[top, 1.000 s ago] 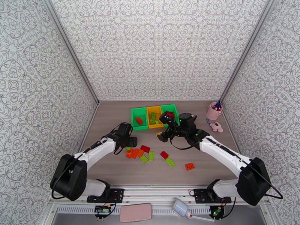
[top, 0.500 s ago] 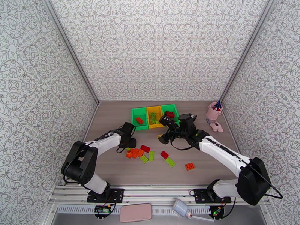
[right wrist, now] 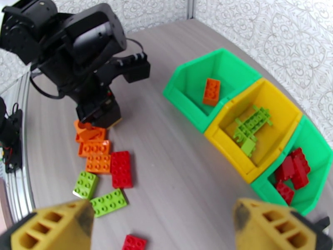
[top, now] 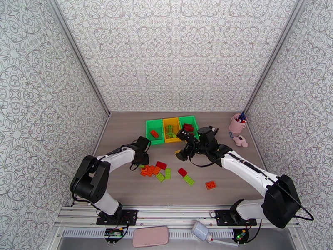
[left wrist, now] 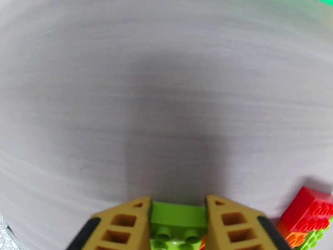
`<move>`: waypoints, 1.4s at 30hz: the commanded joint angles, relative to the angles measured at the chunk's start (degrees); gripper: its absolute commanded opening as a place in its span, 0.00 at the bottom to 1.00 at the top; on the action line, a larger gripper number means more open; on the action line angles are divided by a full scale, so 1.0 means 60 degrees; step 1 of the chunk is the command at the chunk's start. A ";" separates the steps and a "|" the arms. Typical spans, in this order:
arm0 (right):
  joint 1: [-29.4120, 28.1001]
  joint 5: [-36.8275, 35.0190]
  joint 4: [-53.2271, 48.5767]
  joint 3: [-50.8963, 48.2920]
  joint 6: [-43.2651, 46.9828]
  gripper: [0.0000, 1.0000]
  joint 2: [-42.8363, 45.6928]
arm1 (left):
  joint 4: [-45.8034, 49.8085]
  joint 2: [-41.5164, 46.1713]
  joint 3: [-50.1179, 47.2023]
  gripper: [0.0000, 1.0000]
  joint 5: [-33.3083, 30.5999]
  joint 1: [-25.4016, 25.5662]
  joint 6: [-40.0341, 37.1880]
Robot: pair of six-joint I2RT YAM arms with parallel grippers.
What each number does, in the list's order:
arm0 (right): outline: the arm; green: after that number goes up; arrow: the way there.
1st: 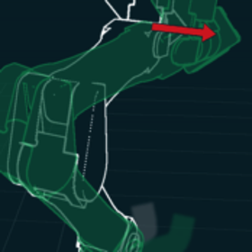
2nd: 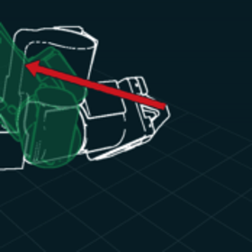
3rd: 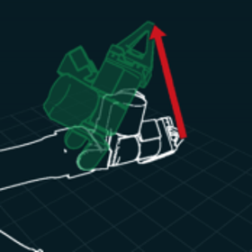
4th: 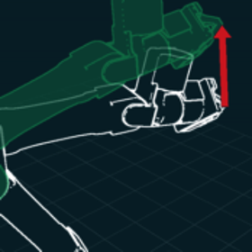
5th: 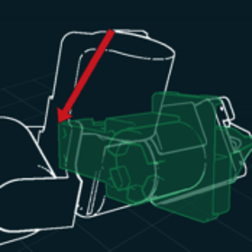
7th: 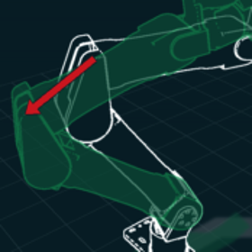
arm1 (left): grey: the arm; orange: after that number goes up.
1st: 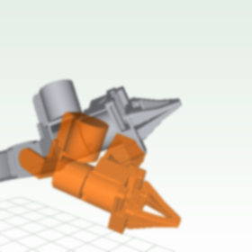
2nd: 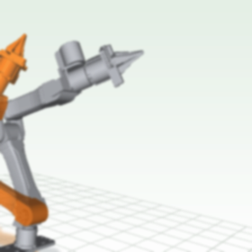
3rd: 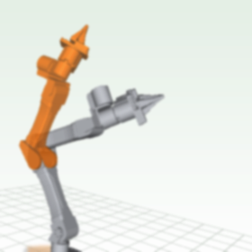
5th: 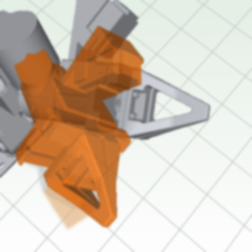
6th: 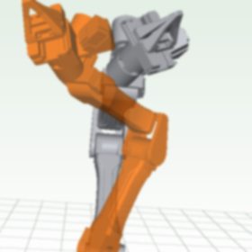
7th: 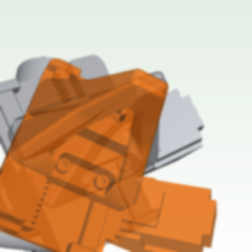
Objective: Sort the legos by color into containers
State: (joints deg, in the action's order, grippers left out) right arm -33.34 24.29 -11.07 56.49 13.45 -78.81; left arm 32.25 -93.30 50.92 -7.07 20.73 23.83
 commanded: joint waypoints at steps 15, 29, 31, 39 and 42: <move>-0.0041 -0.0006 -0.0043 0.0019 0.0014 0.91 -0.0094 | 0.0608 -0.0044 -0.0006 0.42 -0.0322 0.0060 0.0495; -0.0039 -0.0325 0.0354 -0.0249 -0.0254 0.91 0.0285 | 0.0141 0.0498 -0.0059 0.30 -0.0243 0.0179 0.0455; -0.0025 -0.0412 0.0711 -0.0427 -0.0484 0.91 0.0403 | -0.0240 0.0720 -0.0038 0.31 -0.0217 0.0249 0.0433; 0.0002 -0.0933 0.2063 -0.1255 -0.1381 0.92 0.0889 | -0.2343 0.1037 0.0755 0.31 -0.0591 0.1043 0.0496; 0.0015 -0.1153 0.2223 -0.1497 -0.1551 0.92 0.1132 | -0.3197 0.0768 0.1377 0.31 -0.0581 0.1354 0.0419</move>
State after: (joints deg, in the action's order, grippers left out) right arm -33.34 19.92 -0.99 49.06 6.83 -74.22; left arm 21.93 -88.18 54.94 -9.30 27.40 26.63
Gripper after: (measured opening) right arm 0.916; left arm 0.318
